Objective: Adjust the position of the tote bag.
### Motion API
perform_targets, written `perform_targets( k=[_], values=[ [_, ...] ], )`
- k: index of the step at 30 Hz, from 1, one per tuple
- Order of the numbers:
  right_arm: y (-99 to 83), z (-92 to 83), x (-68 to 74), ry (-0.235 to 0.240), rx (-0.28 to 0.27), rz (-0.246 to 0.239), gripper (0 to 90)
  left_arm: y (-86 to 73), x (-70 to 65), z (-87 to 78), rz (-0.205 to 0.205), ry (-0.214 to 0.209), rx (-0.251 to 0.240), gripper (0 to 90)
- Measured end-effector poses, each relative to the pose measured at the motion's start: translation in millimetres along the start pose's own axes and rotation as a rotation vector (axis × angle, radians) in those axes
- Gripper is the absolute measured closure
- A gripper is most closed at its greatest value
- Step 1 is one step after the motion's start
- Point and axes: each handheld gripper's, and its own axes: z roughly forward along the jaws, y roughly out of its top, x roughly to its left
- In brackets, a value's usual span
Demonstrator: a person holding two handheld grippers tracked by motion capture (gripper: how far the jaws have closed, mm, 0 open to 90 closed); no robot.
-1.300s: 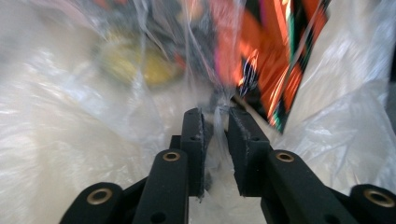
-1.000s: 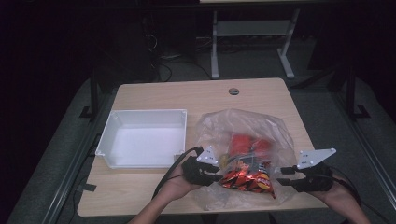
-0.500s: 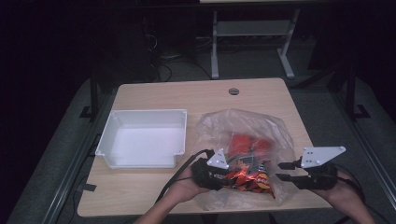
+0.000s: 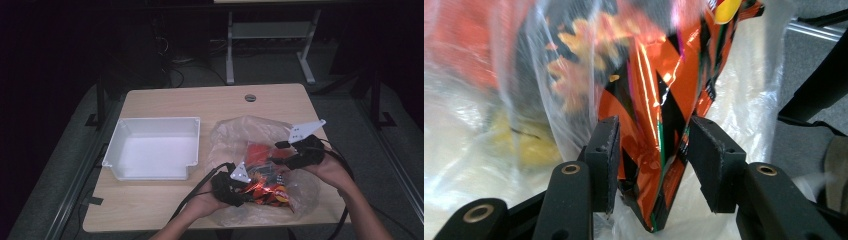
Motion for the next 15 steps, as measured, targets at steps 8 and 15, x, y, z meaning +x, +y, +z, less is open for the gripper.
perform_targets(
  k=[8, 15],
  values=[
    [0.6, 31.7, -18.0, 0.036, 0.09, 0.021, 58.4, -0.2, -3.0, 6.2, 0.021, -0.019, 0.001, 80.4],
    [0.9, 43.8, -23.5, 0.047, 0.139, 0.042, 89.9, 0.1, -3.6, 4.0, 0.042, -0.014, -0.017, 90.0]
  ],
)
